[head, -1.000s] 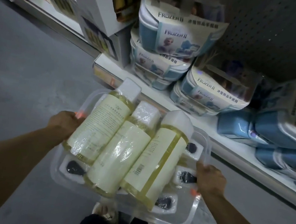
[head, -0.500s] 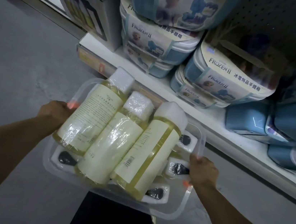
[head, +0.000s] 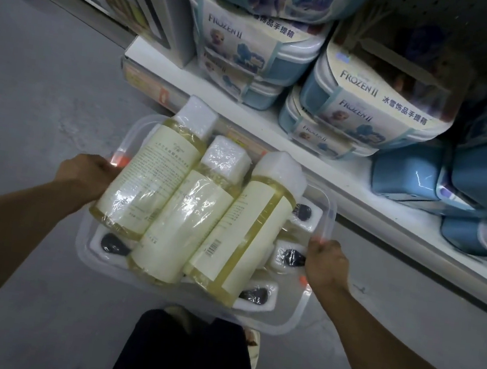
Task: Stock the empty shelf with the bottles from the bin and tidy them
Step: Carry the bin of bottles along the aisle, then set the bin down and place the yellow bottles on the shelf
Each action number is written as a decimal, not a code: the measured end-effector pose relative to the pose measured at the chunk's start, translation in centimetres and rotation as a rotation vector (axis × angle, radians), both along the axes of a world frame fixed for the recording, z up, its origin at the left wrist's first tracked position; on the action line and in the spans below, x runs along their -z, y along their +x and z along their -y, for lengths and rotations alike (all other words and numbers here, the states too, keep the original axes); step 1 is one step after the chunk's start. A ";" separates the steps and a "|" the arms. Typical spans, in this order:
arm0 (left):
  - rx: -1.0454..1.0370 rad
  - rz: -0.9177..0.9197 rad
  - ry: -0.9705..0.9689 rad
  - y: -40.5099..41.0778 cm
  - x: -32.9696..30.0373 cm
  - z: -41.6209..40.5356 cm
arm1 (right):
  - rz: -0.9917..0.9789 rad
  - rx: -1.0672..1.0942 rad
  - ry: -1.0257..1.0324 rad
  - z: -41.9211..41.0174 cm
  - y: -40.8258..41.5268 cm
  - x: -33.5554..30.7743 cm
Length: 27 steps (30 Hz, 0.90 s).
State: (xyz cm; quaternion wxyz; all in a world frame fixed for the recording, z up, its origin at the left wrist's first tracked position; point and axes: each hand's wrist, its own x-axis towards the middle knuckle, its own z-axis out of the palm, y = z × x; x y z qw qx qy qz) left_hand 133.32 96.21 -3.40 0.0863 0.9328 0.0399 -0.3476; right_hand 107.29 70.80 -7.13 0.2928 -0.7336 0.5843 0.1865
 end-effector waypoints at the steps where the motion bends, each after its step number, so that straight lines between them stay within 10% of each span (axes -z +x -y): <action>1: 0.016 0.004 -0.001 -0.1 -0.5 -0.1 | -0.005 -0.042 0.022 0.0 -0.1 -0.5; 13: 0.373 0.085 0.016 -4.3 -11.7 1.8 | -0.058 -0.553 0.007 0.0 1.3 -14.6; 27: 0.769 0.134 -0.013 -8.6 -38.3 8.0 | 0.049 -0.614 -0.014 0.6 1.6 -40.9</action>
